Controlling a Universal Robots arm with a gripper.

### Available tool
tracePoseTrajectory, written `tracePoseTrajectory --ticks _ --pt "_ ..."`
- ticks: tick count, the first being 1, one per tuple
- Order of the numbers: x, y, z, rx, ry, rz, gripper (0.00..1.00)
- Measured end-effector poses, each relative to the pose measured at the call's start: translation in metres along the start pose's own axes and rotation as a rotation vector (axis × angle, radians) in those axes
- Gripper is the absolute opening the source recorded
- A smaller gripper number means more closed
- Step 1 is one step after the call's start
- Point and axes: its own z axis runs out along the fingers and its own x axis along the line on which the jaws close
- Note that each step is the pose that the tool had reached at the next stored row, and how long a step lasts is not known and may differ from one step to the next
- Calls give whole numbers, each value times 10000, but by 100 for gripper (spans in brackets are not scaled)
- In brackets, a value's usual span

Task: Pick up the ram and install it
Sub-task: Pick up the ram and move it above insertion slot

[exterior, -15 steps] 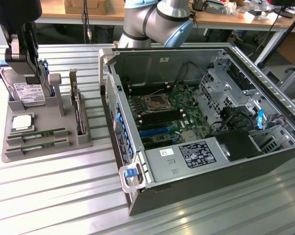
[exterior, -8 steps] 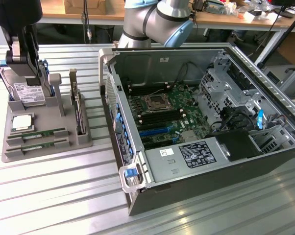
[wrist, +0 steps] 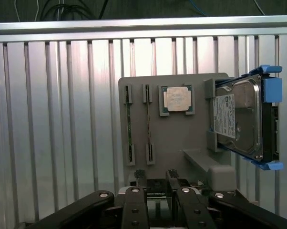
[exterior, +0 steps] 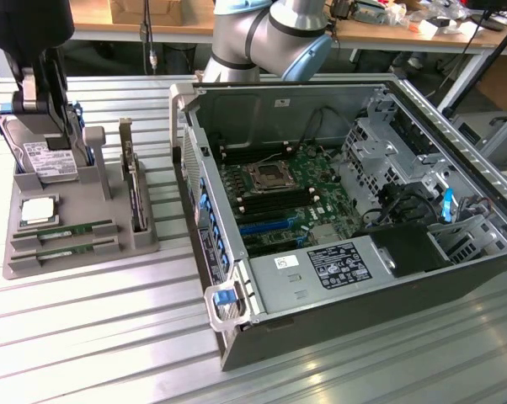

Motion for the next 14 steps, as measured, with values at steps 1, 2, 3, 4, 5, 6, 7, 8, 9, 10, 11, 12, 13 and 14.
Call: tracePoseTrajectory --ticks 1,2,3,4,5,6,7,8,9,10,11,12,13,14 --pt "0 0 4 0 0 0 30" --pt "0 0 12 0 0 0 30" --pt "0 0 17 -1 0 0 30" --pt "0 0 21 0 0 0 30" --pt "1 0 29 -1 0 0 30" --pt "1 0 34 0 0 0 30" --pt "1 0 37 -1 0 0 30" --pt "1 0 39 -1 0 0 30" --pt "1 0 46 0 0 -1 30" --pt "1 0 51 0 0 0 30" --pt "1 0 55 0 0 0 30" --pt "1 0 59 -1 1 0 30" --pt "1 0 65 0 0 0 30" --pt "1 0 71 0 0 0 30"
